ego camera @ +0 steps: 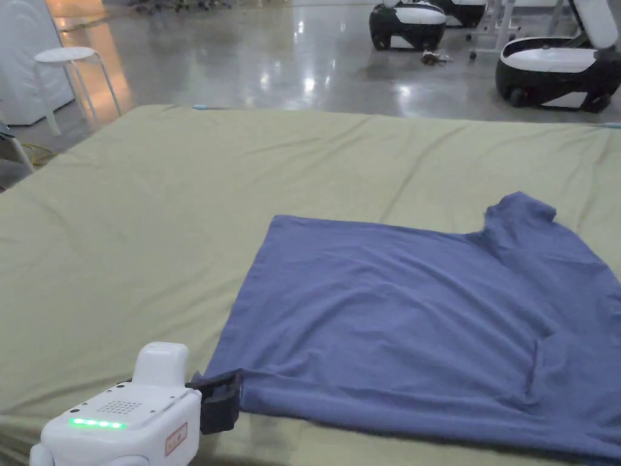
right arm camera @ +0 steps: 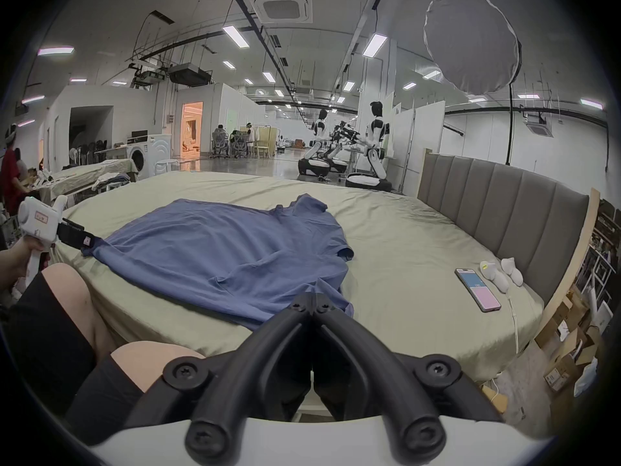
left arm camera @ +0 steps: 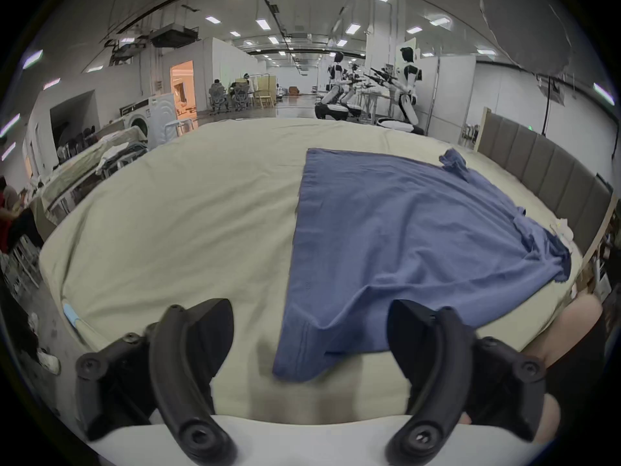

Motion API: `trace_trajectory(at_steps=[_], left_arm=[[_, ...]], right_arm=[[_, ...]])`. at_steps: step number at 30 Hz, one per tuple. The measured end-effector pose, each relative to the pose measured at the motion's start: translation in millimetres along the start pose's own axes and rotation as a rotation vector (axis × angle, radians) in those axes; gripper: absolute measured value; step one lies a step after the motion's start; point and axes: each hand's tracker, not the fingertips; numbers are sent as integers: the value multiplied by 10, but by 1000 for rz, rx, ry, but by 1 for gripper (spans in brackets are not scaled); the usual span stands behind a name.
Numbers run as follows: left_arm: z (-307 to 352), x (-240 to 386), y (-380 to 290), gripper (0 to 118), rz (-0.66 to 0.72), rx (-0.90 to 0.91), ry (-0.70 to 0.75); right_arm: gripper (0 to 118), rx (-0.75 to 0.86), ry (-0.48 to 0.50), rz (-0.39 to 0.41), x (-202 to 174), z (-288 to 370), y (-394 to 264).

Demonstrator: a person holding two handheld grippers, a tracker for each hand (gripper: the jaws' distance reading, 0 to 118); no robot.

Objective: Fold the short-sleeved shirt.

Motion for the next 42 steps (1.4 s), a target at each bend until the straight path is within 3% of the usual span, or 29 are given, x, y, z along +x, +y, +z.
trace_trajectory(at_steps=[1, 2, 8, 12, 13, 15, 16, 19, 22, 23, 24, 26, 27, 32, 34, 38, 42], left_arm=[[-13, 5, 3, 26, -3, 2, -12], [-38, 40, 2, 3, -15, -1, 0], [0, 133, -27, 2, -121, -18, -9], [140, 48, 107, 2, -54, 39, -9], [158, 36, 148, 2, -48, 43, -12], [173, 40, 209, 2, -49, 55, -12], [174, 55, 231, 2, -62, 62, -6], [150, 124, 256, 2, -79, 59, 0], [112, 148, 247, 2, -81, 44, 0], [82, 144, 250, 2, -82, 37, 1], [68, 147, 246, 2, -82, 28, 4], [67, 140, 242, 2, -84, 16, 9], [63, 132, 237, 2, -85, 13, 7], [154, 89, 299, 2, -107, 7, 1], [214, 84, 391, 2, -103, 8, -13], [210, 71, 719, 2, -131, 22, -24], [-147, 96, 1314, 2, -160, -45, -50]], right_arm=[[0, -3, 0, -2, -22, -3, 12], [0, -7, 4, -4, -21, -20, 4], [0, -34, 21, -2, 5, -135, -23], [2, -67, -4, -4, 105, -330, 73], [15, -87, -13, -26, 140, -395, 110], [110, -161, 19, -77, 227, -603, 173], [117, -131, 35, -102, 278, -705, 152], [117, -172, -6, -67, 364, -1071, 102], [115, -280, 39, -41, 247, -1336, 272], [107, -325, 55, -35, 229, -1430, 236], [91, -393, 82, -22, 207, -1519, 192], [7, -436, 66, 47, 277, -1834, -194], [7, -438, 58, 71, 266, -1838, -242], [7, -299, 91, -21, 101, -1207, 236], [7, -302, 128, -81, 365, -1266, 202], [7, -289, 148, -77, 399, -1266, 574], [7, -397, 172, -86, 593, -1853, 958]])
